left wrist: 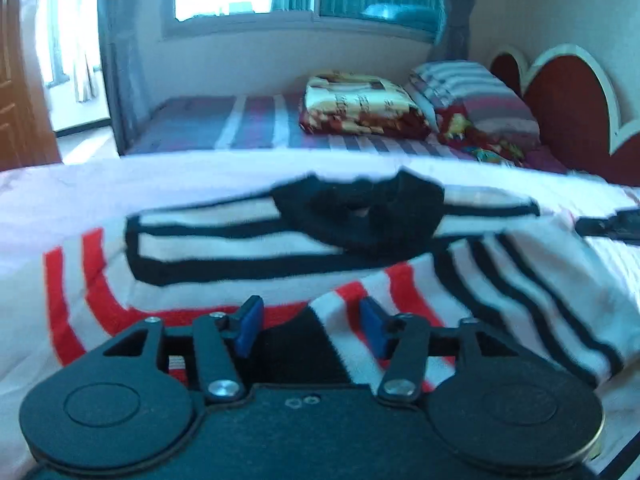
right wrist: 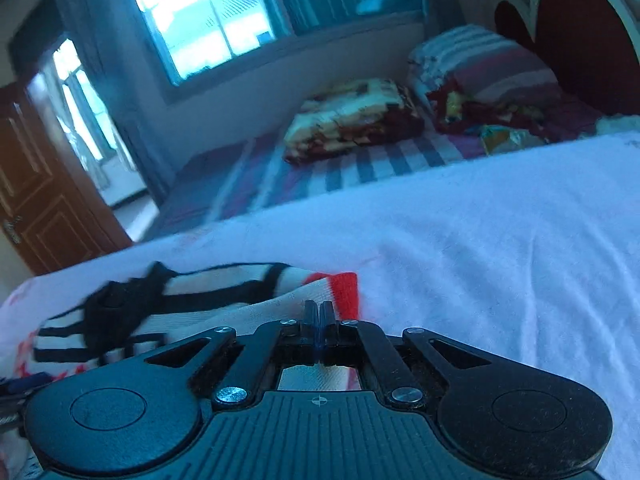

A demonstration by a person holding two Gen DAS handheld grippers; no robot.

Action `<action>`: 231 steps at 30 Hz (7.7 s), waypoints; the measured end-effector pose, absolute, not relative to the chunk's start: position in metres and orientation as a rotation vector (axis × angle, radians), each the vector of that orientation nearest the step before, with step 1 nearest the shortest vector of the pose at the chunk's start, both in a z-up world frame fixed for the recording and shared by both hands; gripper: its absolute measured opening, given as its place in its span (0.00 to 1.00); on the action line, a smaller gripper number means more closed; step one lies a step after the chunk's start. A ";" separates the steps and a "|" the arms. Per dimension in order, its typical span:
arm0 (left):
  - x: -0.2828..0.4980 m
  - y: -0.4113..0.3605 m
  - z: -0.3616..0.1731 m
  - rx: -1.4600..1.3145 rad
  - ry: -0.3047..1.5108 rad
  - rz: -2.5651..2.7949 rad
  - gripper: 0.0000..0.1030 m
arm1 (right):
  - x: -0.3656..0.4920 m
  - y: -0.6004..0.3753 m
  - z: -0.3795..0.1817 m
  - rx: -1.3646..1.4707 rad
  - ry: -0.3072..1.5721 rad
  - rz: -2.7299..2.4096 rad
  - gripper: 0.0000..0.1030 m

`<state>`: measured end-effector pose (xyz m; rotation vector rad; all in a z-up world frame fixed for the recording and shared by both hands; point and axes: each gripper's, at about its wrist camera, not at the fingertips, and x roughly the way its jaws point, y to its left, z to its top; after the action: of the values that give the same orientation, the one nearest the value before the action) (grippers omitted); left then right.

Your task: Fold small clothes

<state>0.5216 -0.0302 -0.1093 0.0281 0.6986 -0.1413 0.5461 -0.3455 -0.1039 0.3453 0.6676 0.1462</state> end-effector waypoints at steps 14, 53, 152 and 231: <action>0.468 -0.067 -0.109 0.112 0.659 -0.125 0.58 | 0.415 -0.314 -0.089 0.185 0.628 0.258 0.00; 0.350 0.396 -0.121 -0.914 0.484 0.424 0.04 | 0.399 -0.208 -0.073 0.564 0.789 -0.039 0.00; 0.466 0.085 -0.091 0.098 0.589 -0.147 0.69 | 0.437 -0.264 -0.070 0.487 0.666 0.109 0.07; 0.459 0.037 -0.121 0.154 0.739 0.027 0.77 | 0.471 -0.234 -0.119 0.183 0.782 0.236 0.12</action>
<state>0.4585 0.0370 -0.1211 0.1544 0.7392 0.0268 0.4706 -0.2345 -0.1187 0.1828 0.7818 0.2359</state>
